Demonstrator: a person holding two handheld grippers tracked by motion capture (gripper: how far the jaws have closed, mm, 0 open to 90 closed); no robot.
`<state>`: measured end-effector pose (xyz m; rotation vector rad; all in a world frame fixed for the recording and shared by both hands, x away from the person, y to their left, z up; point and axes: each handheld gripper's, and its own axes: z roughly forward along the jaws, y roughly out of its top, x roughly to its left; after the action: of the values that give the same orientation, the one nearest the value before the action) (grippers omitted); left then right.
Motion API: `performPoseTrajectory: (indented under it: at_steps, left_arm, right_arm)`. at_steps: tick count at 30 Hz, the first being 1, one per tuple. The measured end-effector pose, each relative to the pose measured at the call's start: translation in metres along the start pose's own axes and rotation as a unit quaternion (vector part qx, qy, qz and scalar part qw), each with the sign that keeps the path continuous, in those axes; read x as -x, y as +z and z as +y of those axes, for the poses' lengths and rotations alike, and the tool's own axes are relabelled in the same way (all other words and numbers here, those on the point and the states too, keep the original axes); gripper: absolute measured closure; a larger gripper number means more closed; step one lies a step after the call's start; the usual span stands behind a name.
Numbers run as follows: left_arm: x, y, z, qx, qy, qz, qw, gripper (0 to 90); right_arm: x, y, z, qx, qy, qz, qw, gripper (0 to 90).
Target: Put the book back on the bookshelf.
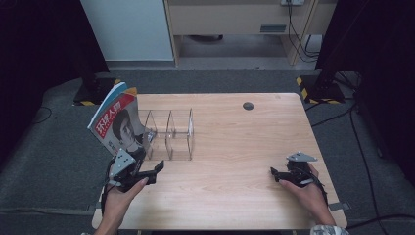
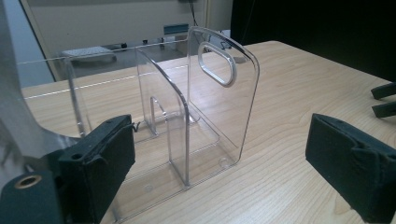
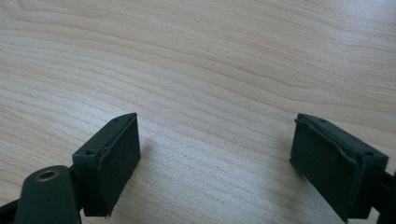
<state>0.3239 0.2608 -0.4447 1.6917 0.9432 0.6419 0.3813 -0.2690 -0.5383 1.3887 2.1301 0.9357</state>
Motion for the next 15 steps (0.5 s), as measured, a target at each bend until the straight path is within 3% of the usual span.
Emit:
performPoseTrajectory:
  at_steps: [4,15]
  left_arm:
    - [0.003,0.008,0.002,-0.009,-0.009,-0.005,0.9999,7.7]
    - [0.015,0.034,0.003,-0.025,0.000,-0.020,0.9995,7.2]
  right_arm:
    - [0.000,0.000,0.000,0.000,0.000,0.000,1.0000,16.0]
    - [0.000,0.000,0.000,-0.001,0.000,0.000,1.0000,15.8]
